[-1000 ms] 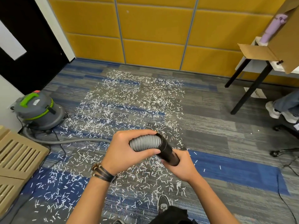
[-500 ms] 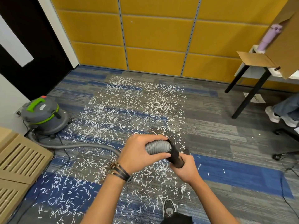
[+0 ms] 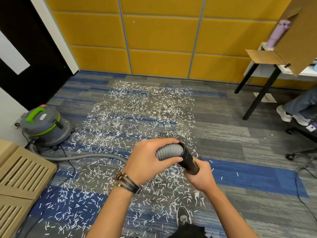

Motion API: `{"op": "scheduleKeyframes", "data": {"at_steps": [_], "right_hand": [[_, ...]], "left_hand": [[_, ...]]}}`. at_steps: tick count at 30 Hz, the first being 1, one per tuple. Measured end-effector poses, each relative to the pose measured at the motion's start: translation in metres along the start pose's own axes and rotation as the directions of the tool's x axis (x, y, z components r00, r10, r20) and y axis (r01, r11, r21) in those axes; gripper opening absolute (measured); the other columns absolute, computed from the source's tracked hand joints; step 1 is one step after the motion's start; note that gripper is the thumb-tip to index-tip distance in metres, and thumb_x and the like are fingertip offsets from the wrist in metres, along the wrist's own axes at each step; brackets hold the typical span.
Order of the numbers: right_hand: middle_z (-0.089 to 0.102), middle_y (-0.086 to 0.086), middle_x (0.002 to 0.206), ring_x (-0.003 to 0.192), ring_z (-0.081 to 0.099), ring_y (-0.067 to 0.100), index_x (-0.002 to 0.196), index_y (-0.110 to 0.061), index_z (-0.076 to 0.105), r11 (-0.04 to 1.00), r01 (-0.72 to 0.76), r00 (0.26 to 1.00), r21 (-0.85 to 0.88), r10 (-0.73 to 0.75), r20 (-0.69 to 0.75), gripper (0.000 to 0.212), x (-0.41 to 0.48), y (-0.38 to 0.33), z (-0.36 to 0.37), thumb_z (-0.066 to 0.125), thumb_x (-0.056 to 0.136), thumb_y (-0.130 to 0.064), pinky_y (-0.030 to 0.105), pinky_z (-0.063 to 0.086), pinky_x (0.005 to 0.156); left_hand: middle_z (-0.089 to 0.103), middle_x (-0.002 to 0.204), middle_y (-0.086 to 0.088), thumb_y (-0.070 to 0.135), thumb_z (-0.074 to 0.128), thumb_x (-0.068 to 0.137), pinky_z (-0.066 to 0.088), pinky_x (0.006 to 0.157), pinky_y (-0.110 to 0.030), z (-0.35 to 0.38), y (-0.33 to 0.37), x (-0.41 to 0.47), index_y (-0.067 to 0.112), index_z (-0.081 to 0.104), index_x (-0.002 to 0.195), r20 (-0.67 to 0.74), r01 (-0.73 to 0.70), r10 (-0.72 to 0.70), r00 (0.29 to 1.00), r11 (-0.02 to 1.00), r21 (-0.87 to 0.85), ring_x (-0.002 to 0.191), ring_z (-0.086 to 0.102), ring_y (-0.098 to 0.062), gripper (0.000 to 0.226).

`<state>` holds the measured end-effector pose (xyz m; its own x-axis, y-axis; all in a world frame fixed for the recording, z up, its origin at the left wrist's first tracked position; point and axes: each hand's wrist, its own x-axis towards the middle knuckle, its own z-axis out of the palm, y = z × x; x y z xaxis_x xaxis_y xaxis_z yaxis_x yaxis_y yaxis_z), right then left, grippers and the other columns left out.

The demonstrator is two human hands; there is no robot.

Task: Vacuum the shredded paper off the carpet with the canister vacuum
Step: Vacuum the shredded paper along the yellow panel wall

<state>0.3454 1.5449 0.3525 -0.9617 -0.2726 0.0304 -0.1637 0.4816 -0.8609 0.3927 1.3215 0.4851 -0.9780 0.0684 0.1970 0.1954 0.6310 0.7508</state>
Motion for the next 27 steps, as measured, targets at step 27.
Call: {"op": "scheduleKeyframes", "data": {"at_steps": [27], "right_hand": [[0.049, -0.012, 0.05, 0.047, 0.04, 0.006, 0.064, -0.027, 0.056, 0.996, -0.086, 0.996, -0.006, 0.086, 0.015, 0.017, -0.028, 0.035, 0.014, 0.069, 0.065, -0.016, 0.027, 0.034, 0.048]], "left_hand": [[0.076, 0.108, 0.028, 0.057, 0.088, 0.074, 0.06, 0.092, -0.03, 0.029, -0.019, -0.026, 0.042, 0.077, 0.12, -0.008, 0.099, -0.101, 0.995, 0.982, -0.159, 0.101, 0.071, 0.005, 0.05]]}}
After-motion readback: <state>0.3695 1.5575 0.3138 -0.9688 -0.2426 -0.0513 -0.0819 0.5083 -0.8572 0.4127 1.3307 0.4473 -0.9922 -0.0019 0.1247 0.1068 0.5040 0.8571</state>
